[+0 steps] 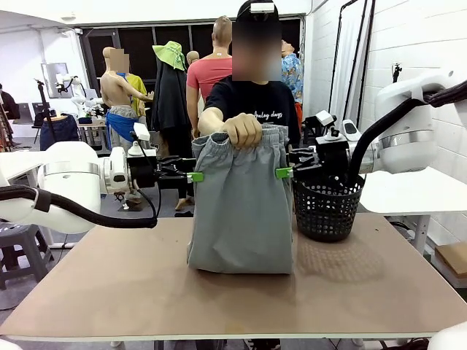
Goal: Fold the training pants.
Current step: Release the ends of the Training pants and then grab the overlapped ends.
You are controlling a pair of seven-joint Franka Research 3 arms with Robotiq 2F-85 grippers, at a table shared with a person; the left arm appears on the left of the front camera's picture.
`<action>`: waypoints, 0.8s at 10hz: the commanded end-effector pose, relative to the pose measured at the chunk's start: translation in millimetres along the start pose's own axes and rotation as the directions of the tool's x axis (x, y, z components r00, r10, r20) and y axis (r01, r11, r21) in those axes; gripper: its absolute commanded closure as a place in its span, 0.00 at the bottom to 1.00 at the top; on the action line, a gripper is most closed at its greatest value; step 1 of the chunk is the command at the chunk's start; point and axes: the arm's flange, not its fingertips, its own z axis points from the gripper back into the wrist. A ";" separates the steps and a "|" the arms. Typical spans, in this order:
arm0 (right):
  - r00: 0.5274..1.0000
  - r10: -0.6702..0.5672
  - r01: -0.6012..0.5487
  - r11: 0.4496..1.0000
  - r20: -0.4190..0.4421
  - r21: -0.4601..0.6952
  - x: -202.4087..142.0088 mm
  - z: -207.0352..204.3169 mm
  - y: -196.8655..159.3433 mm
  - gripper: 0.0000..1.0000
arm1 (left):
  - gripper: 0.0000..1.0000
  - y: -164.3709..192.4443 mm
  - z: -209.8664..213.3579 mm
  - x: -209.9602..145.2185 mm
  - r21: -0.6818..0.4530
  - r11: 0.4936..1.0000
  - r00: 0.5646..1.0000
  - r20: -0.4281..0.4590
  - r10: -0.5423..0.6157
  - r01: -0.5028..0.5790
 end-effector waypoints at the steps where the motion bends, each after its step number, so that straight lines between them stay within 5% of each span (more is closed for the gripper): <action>1: 0.999 -0.036 0.036 0.998 -0.006 0.047 0.0 1.1 3.4 0.00 | 0.00 -2.5 -1.4 -1.3 -0.029 0.999 0.999 0.007 -0.035 0.035; 5: 0.998 -0.063 0.065 0.992 -0.018 0.109 0.2 7.8 13.0 0.00 | 0.00 -2.1 -10.6 -3.7 -0.052 0.998 1.000 -0.005 -0.030 0.030; 8: 0.999 0.023 -0.023 1.000 0.026 -0.004 -5.3 -2.2 13.8 0.00 | 0.00 -2.9 -18.0 -5.2 -0.085 0.996 1.000 -0.010 -0.018 0.017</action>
